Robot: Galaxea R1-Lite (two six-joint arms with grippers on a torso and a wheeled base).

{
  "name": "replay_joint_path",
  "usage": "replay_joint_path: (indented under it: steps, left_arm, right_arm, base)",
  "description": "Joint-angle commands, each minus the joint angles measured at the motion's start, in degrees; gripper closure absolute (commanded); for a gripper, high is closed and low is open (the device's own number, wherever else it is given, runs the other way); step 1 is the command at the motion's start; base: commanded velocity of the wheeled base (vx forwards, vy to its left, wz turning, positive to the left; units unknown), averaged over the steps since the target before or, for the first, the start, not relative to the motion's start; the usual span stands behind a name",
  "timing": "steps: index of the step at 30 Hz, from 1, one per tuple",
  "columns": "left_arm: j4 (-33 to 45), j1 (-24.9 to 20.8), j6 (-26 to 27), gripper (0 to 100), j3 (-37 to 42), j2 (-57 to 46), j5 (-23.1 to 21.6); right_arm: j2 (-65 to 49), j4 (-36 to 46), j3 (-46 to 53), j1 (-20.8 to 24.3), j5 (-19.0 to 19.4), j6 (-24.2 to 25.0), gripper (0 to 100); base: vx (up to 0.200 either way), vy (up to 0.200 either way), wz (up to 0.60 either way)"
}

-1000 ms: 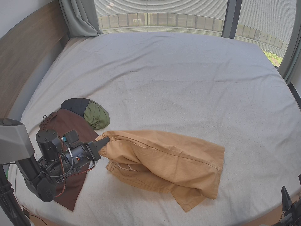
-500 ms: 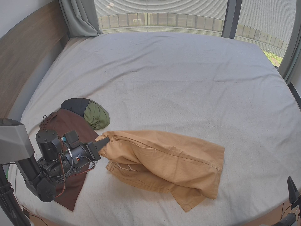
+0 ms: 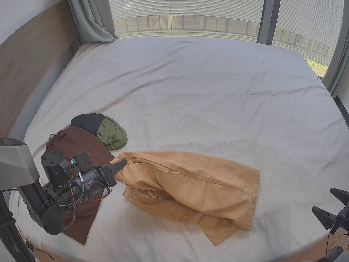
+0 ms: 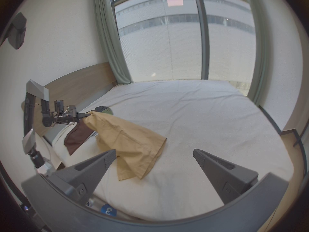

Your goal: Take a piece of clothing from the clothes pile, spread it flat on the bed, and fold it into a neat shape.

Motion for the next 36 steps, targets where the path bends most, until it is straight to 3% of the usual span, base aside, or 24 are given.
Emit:
replay_joint_path:
  steps: [1,7,18,26,30,36]
  left_arm:
    - [0.0,0.0,0.0,100,0.1,-0.3,0.1]
    - [0.0,0.1,0.0,100,0.1,-0.2,0.1]
    - [0.0,0.1,0.5,100,0.0,0.0,0.1]
    - [0.0,0.2,0.5,100,-0.1,0.6,0.0]
    - [0.0,0.6,0.5,100,-0.1,0.5,0.0]
    - [0.0,0.6,0.5,100,-0.2,1.5,0.0]
  right_arm:
    - [9.7,0.0,-2.1,0.2,3.6,0.0,0]
    - [16.8,-0.2,-5.1,0.8,6.7,-0.8,0]
    - [26.0,-0.7,-9.9,9.3,7.0,-0.6,0]
    - [31.7,-10.5,-7.0,9.9,7.3,1.7,0]
    - [32.8,-11.1,-6.2,10.8,8.9,4.8,0]
    - [37.9,-13.8,-4.7,11.2,10.9,5.3,0]
  base:
    - [0.000,0.000,0.00]
    - [0.000,0.000,0.00]
    - [0.000,0.000,0.00]
    - [0.000,0.000,0.00]
    - [0.000,0.000,0.00]
    - [0.000,0.000,0.00]
